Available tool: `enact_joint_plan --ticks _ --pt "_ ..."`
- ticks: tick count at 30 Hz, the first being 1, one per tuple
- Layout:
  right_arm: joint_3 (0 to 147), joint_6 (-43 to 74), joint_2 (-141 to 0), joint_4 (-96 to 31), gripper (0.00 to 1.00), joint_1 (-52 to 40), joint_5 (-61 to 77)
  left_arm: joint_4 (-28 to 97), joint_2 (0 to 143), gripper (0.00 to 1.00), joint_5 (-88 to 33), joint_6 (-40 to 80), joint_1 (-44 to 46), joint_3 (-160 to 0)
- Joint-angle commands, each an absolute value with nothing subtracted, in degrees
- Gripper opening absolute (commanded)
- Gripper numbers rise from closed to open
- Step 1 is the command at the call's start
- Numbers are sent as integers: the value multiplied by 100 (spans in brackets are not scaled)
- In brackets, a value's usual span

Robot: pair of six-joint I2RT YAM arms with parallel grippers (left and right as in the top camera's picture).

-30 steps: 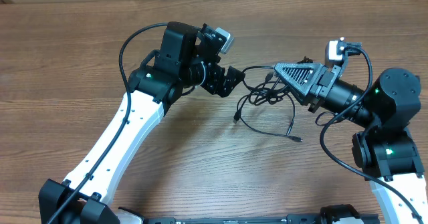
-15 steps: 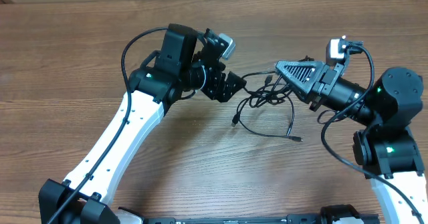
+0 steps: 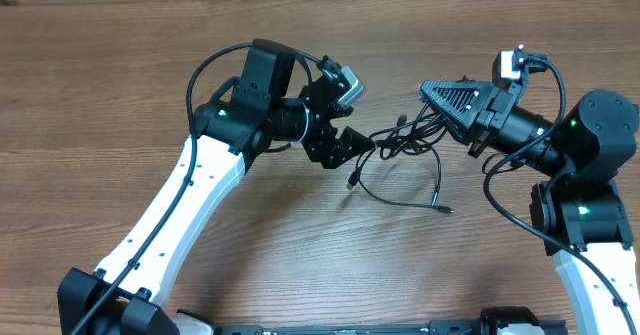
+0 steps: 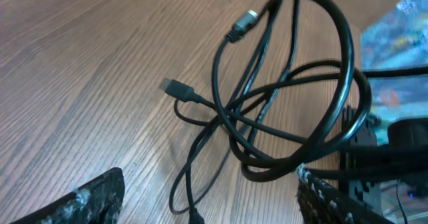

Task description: Untangle cables

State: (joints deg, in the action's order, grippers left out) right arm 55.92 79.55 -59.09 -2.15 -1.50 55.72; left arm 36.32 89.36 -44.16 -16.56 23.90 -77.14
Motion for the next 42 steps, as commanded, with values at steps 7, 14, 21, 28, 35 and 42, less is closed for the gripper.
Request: enact_joint_plan --ticks 7,14,21,28,35,42 --pt "5784 8431 -5863 3 4 -296 5708 3660 8807 86 -4550 -2386 2405 -7745" --pt "5784 8576 -5863 3 4 -360 5666 3531 8807 85 -4510 -2445 2685 -7745" --pt "5784 8571 -5863 3 4 -318 5623 3662 8807 85 -4429 -2451 2700 -7745" --pt "5784 8556 -5863 -1 4 -43 5561 4095 8805 84 -4307 -2982 2696 -7745" --pt "5784 8757 -5863 3 4 -108 5561 4018 8805 85 -4414 -3092 2705 -7745" --pt "5784 9006 -5863 287 4 -447 5561 3848 8807 85 -4508 -3083 2709 -7745"
